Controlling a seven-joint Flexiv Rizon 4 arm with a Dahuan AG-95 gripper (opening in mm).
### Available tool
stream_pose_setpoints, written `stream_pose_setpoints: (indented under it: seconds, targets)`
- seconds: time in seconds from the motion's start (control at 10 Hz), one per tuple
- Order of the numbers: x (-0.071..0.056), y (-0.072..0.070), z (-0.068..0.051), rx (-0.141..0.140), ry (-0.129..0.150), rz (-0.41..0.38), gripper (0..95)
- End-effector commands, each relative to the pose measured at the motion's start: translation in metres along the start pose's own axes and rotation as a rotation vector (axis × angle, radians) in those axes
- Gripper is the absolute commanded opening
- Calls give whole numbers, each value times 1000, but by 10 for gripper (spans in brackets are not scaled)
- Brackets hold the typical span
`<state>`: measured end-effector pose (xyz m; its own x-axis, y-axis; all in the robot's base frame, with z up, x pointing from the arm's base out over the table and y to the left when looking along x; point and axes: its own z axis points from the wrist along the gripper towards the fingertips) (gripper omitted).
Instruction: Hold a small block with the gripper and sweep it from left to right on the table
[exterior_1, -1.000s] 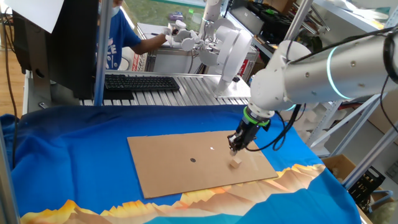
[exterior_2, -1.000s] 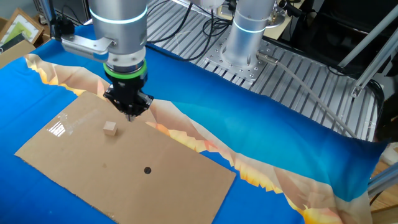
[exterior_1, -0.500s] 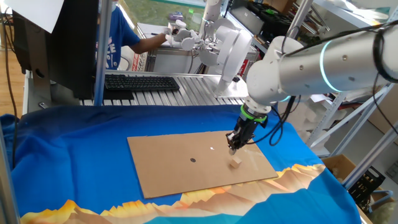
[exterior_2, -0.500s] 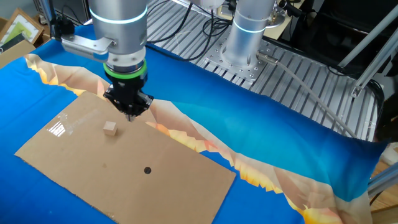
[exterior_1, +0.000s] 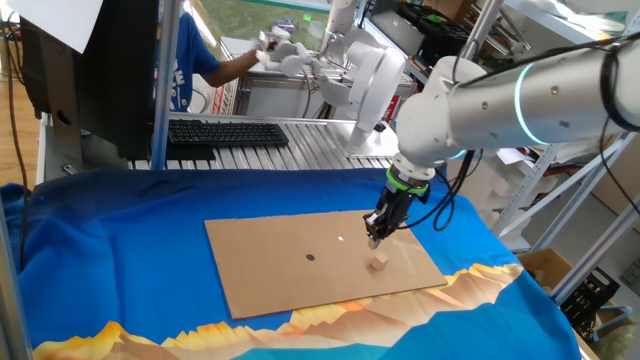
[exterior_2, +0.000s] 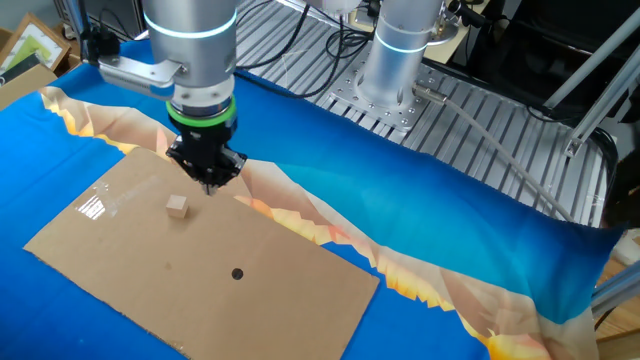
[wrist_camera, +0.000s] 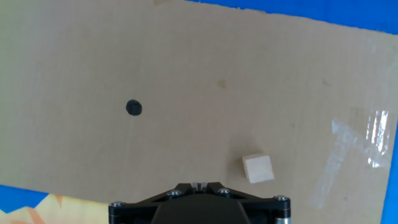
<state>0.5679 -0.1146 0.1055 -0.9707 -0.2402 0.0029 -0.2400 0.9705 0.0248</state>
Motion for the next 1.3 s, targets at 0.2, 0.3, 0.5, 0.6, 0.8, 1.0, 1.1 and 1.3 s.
stream_pose_setpoints:
  seconds: [0.2, 0.3, 0.5, 0.6, 0.8, 1.0, 1.1, 1.3]
  targets:
    - [2, 1, -1, 75, 62, 16, 0]
    - [2, 1, -1, 74, 69, 24, 0]
    - [2, 1, -1, 74, 74, 31, 0]
    - [2, 1, -1, 72, 63, 40, 0]
    - [2, 1, -1, 81, 33, 74, 0]
    - [2, 1, -1, 101, 32, 42, 0]
    - [2, 1, -1, 102, 36, 25, 0]
    - [5, 3, -2, 97, 32, 1, 0]
